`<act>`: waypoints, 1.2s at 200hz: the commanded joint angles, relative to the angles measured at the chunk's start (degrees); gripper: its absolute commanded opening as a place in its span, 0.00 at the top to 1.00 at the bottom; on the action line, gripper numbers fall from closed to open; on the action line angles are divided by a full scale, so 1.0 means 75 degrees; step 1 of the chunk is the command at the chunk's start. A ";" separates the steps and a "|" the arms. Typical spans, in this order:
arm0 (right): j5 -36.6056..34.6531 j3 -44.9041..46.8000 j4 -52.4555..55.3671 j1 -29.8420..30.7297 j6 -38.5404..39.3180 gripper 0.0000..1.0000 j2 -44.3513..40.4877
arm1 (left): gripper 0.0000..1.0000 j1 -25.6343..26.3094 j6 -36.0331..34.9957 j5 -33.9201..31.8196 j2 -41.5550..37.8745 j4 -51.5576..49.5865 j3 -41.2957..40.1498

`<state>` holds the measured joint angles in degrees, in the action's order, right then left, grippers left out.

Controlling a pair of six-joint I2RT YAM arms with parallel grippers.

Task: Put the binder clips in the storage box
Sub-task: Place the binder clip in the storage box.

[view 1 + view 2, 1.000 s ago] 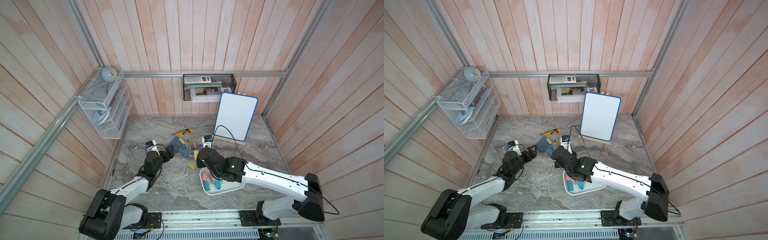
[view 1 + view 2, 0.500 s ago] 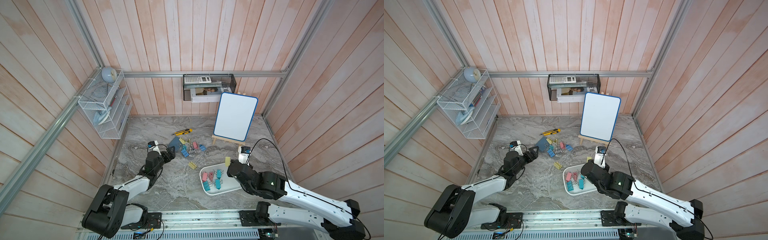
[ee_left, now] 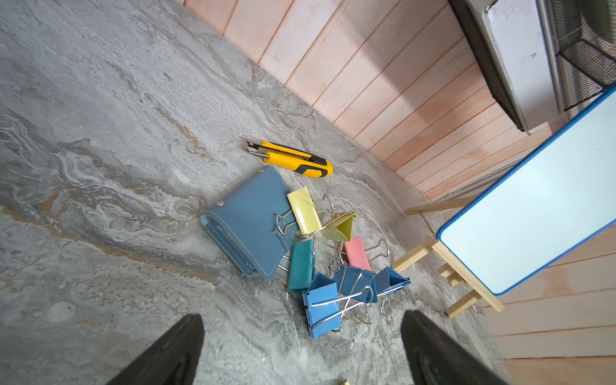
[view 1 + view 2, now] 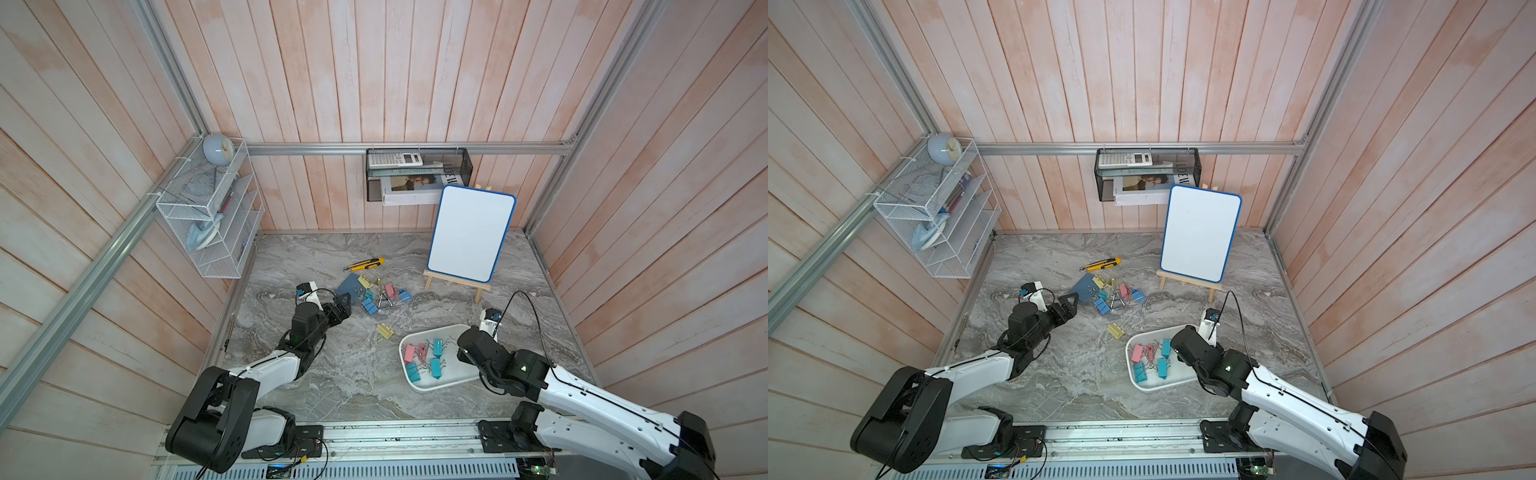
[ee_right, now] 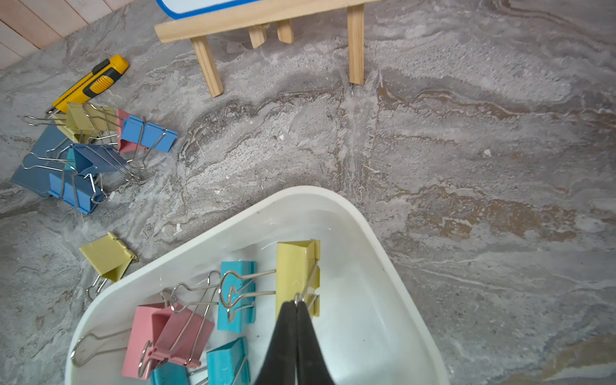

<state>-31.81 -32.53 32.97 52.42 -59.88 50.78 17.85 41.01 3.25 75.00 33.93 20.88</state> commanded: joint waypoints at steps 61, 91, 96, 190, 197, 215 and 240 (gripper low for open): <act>0.0584 0.0353 -0.1201 -0.0081 -0.0325 0.93 0.0884 | 0.02 -0.0024 -0.0066 0.0231 0.0145 0.0180 0.0164; 0.0539 0.0392 -0.1118 -0.0086 -0.0291 0.75 0.0676 | 0.01 -0.0024 -0.0117 0.0396 0.0101 0.0072 0.0246; 0.0522 0.0380 -0.1078 -0.0086 -0.0273 0.73 0.0592 | 0.01 -0.0024 -0.0143 0.0419 0.0101 0.0012 0.0288; -0.0016 -0.0322 -0.0258 -0.0134 0.1723 0.62 -0.1843 | 0.41 0.1424 -0.1405 0.0242 0.1608 -0.3954 0.3752; 0.0044 -0.0337 -0.0301 -0.0134 0.1796 0.61 -0.1838 | 0.45 0.1622 -0.1639 -0.0104 0.1765 -0.4291 0.4037; 0.0279 -0.0346 -0.0464 -0.0134 0.1874 0.61 -0.1729 | 0.50 0.1832 -0.1702 -0.0848 0.2210 -0.5035 0.4760; 0.0622 -0.0332 -0.0649 -0.0131 0.1896 0.60 -0.1430 | 0.54 0.1839 -0.1200 -0.1279 0.2613 -0.5107 0.4987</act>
<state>-29.50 -34.22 28.45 51.68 -47.75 38.37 32.18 31.51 0.64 91.92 2.52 56.90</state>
